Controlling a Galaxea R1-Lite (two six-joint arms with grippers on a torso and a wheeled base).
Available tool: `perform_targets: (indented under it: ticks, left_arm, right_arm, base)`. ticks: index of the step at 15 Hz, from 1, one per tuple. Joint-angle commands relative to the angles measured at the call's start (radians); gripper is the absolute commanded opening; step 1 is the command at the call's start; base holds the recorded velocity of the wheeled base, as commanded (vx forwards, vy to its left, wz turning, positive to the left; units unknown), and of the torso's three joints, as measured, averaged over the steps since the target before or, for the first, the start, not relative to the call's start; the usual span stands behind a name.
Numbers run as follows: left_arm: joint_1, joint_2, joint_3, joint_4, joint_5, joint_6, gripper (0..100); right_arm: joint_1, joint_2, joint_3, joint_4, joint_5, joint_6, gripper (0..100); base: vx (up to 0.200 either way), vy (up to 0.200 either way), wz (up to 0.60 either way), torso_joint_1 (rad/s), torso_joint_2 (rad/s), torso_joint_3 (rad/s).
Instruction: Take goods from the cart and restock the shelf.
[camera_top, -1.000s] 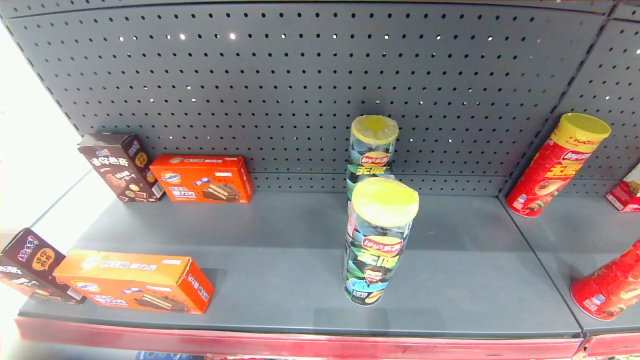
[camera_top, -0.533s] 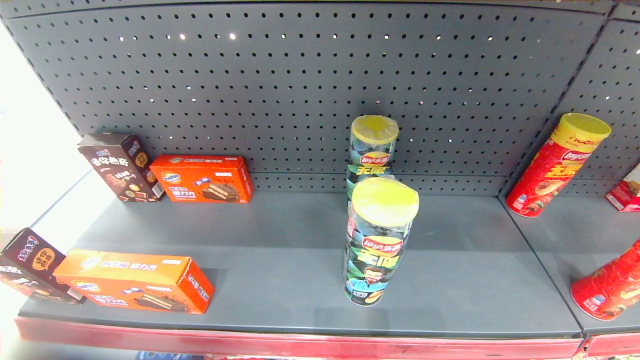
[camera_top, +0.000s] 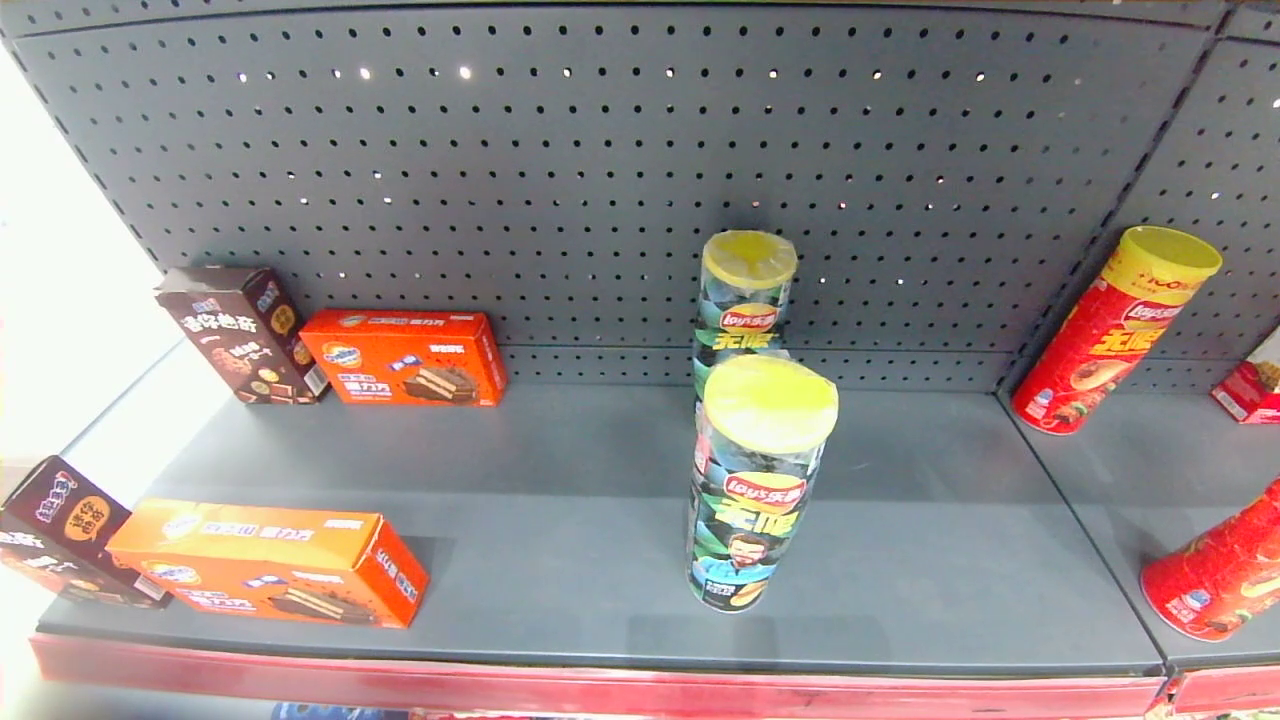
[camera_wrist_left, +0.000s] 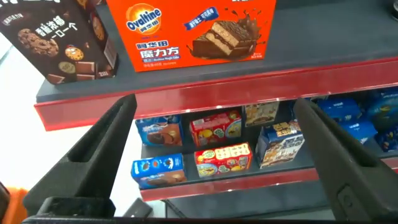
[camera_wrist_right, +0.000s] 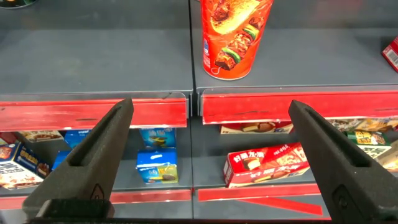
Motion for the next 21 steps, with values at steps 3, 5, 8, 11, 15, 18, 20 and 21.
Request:
perform_targets:
  ticks: [3,5,8,11,15,18,20,21]
  left_arm:
    - [0.0,0.001,0.004,-0.01,0.033,0.003,100]
    - [0.0,0.001,0.001,-0.007,0.04,0.002,100]
    - [0.0,0.002,0.003,-0.01,0.04,-0.046,100]
    - [0.0,0.002,0.003,-0.01,0.043,-0.047,100]
    - [0.0,0.001,0.004,-0.01,0.042,-0.044,100]
    - [0.0,0.001,0.004,-0.01,0.042,-0.046,100]
    - [0.0,0.001,0.004,-0.01,0.042,-0.047,100]
    - [0.0,0.001,0.004,-0.01,0.043,-0.05,100]
  right_arm:
    - [0.0,0.001,0.0,0.0,0.0,-0.001,100]
    - [0.0,0.001,0.0,0.0,0.0,-0.001,100]
    - [0.0,0.001,0.0,0.0,0.0,-0.001,100]
    - [0.0,0.001,0.0,0.0,0.0,-0.001,100]
    - [0.0,0.001,0.0,0.0,0.0,-0.001,100]
    - [0.0,0.001,0.0,0.0,0.0,-0.001,100]
    - [0.0,0.001,0.0,0.0,0.0,-0.001,100]
    - [0.0,0.001,0.0,0.0,0.0,-0.001,100]
  base:
    - [0.0,0.0,0.0,0.0,0.0,0.0]
    - [0.0,0.0,0.0,0.0,0.0,0.0]
    - [0.0,0.0,0.0,0.0,0.0,0.0]
    - [0.0,0.0,0.0,0.0,0.0,0.0]
    - [0.0,0.0,0.0,0.0,0.0,0.0]
    - [0.0,0.0,0.0,0.0,0.0,0.0]
    - [-0.1,0.0,0.0,0.001,0.0,-0.001]
    - [0.0,0.0,0.0,0.0,0.0,0.0]
